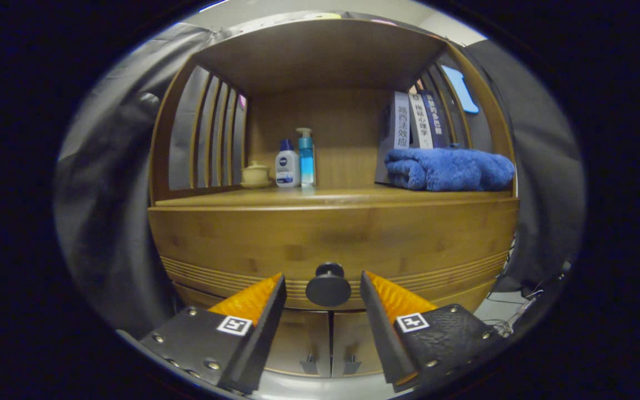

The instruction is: Pull open the drawer, take out the items inside it, and place them on the countertop above the cabinet.

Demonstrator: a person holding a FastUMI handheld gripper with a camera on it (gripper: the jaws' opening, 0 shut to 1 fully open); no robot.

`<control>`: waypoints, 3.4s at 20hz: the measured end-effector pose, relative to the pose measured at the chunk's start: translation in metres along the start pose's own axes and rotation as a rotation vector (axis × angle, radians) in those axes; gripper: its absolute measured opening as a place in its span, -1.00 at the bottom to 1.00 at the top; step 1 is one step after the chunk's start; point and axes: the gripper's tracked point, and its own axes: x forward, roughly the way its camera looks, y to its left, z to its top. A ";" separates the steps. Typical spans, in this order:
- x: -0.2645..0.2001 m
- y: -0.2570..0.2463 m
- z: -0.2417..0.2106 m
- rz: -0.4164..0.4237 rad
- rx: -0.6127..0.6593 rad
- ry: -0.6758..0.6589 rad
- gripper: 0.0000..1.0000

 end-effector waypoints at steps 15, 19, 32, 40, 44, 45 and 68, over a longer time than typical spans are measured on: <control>-0.058 -0.004 -0.013 -0.050 0.081 0.072 -0.56; -0.111 -0.004 -0.020 -0.049 0.073 0.085 -0.56; -0.196 0.003 -0.043 -0.014 0.077 0.191 -0.32; -0.216 -0.010 0.070 -0.001 0.104 0.121 -0.08; -0.169 -0.015 0.105 0.032 0.046 0.220 -0.08; -0.157 -0.014 0.107 0.046 0.023 0.258 -0.08; -0.058 -0.007 -0.047 0.048 -0.143 1.103 0.01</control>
